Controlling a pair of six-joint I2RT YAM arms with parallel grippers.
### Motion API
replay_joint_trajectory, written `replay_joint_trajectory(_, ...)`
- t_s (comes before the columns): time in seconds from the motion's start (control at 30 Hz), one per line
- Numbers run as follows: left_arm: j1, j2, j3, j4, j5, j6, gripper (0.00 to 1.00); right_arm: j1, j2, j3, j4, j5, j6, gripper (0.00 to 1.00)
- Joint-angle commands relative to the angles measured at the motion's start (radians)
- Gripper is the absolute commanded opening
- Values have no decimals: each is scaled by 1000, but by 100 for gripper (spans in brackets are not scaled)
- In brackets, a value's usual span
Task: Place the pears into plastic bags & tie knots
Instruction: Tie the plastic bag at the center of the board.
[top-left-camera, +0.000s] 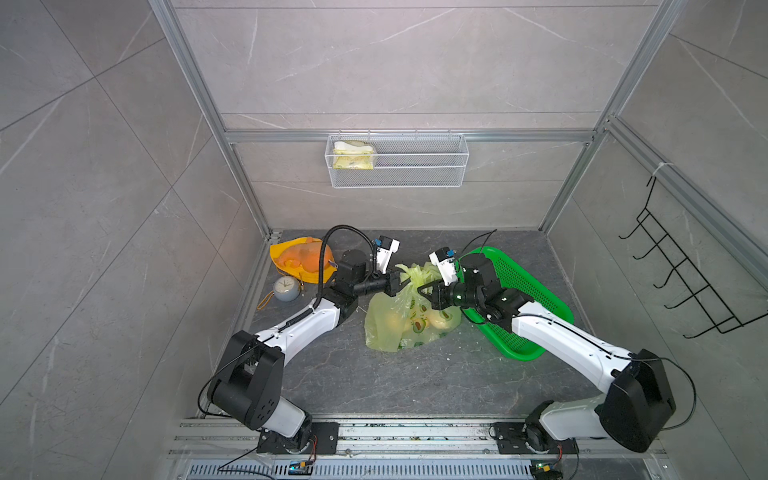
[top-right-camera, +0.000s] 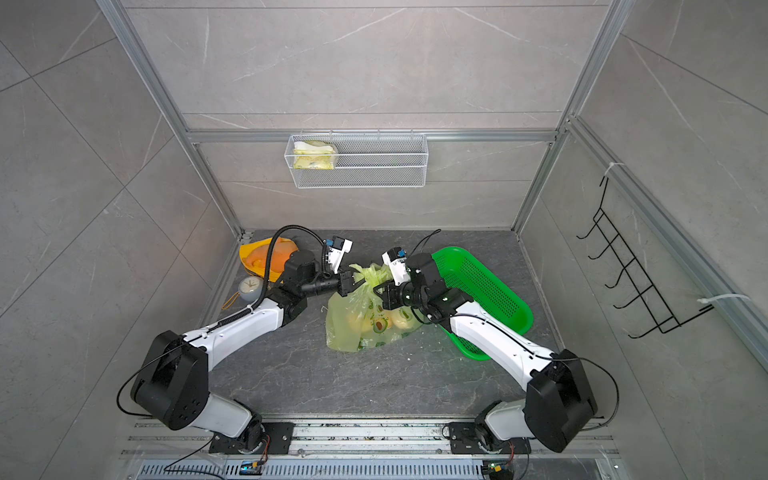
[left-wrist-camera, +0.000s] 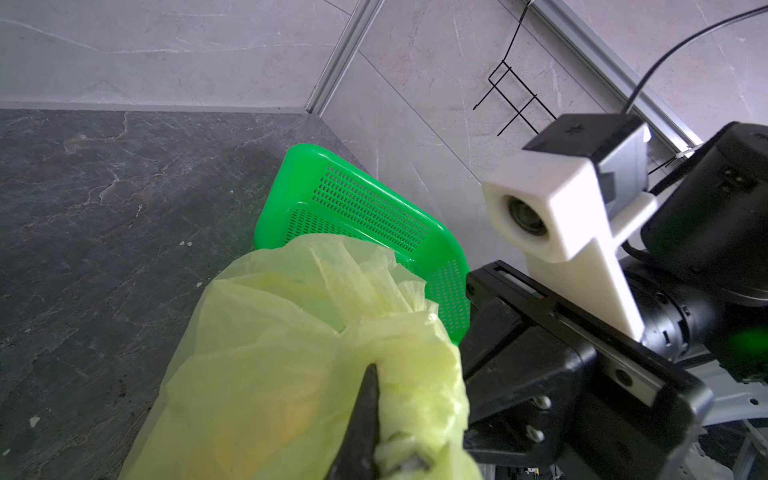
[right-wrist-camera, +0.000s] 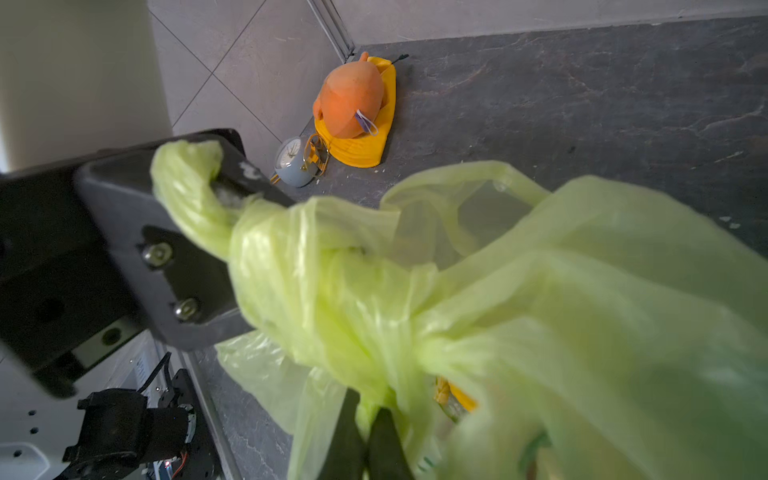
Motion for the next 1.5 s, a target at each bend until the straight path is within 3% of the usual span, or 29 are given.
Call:
replay_joint_trajectory(0.0, 13, -40, 27, 67, 67, -1, 0, -4, 18, 18, -15, 30, 26, 0)
replay_joint_trajectory(0.03, 12, -46, 25, 49, 73, 6, 0, -3, 17, 13, -12, 32, 28, 0)
replay_joint_trajectory(0.2, 12, -84, 3, -43, 102, 59, 39, -4, 12, 6, -11, 32, 27, 0)
replay_joint_trajectory(0.3, 13, -104, -5, -96, 105, 86, 51, -4, 13, 3, -12, 32, 23, 0)
replay_joint_trajectory(0.6, 14, -112, -10, -93, 105, 101, 62, -4, 13, -4, -5, 30, 21, 0)
replay_joint_trajectory(1.0, -9, 38, 122, -84, 132, 68, 69, -4, 10, -13, -6, 25, 17, 0)
replay_joint_trajectory(1.07, -14, 61, 139, -109, 129, 83, 65, -4, 14, -13, -5, 26, 14, 0)
replay_joint_trajectory(1.13, -17, 80, 149, -117, 142, 89, 54, -4, 18, -16, -7, 28, 12, 0)
replay_joint_trajectory(1.17, -20, 88, 153, -120, 148, 89, 44, -4, 18, -16, -10, 31, 12, 0)
replay_joint_trajectory(1.27, -27, 99, 165, -148, 167, 106, 1, -7, 2, -22, -24, 48, 8, 0)
replay_joint_trajectory(1.3, -30, 98, 169, -169, 158, 119, 0, -12, -14, -27, -31, 50, 13, 5)
replay_joint_trajectory(1.43, -38, 36, 114, -130, 28, 119, 0, -38, -140, -48, -81, 48, 78, 54)
replay_joint_trajectory(1.47, -41, 12, 86, -98, -11, 113, 0, -41, -178, -53, -93, 46, 102, 61)
